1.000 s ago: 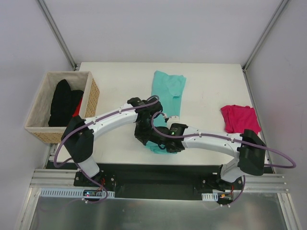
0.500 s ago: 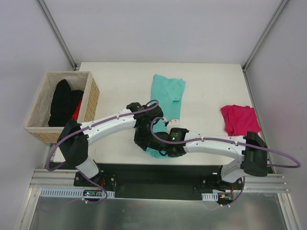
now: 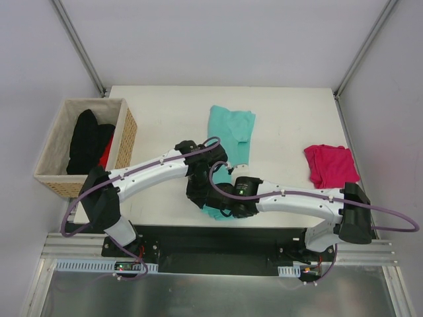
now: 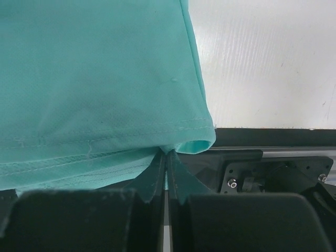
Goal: Fold and stack the t-shirts
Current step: Fold the folded rectangular tshirt in 1/3 of the way
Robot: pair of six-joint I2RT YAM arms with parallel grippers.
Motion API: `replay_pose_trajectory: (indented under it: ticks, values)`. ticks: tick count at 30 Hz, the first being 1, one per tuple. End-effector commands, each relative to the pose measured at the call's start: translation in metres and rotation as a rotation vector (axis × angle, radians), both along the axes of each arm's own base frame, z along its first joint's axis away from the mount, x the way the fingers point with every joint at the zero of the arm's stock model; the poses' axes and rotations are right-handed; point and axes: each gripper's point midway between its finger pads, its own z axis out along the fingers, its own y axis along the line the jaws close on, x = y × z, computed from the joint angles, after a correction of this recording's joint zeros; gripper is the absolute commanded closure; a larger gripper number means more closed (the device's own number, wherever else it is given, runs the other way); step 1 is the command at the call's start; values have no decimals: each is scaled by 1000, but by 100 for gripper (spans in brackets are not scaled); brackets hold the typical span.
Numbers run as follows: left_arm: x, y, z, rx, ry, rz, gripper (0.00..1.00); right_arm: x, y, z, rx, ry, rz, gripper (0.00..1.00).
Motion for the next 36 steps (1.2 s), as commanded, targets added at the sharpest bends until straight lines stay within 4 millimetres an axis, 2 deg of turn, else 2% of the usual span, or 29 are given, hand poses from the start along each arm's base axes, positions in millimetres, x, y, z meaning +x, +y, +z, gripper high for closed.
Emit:
replay_pose_trajectory:
  ticks: [1,2,5,12,22,28,32,36]
  values:
    - [0,2,10,78,-23,-61,100,21,16,25,45,-94,-8,99]
    - [7,0,17,78,-51,-66,100,23,17,27,47,-96,-10,99]
    - [17,-5,23,84,-71,-83,100,28,18,31,42,-96,-9,99]
    - [37,-6,25,82,-82,-82,100,42,17,39,41,-96,-25,99]
    - [72,13,31,88,-115,-38,100,71,15,39,30,-80,-64,99]
    - [105,16,34,74,-138,-34,100,97,14,41,36,-77,-88,99]
    - [134,9,42,47,-176,-41,100,118,14,39,17,-81,-91,99]
    - [158,7,29,64,-164,-54,100,140,11,37,8,-70,-102,99]
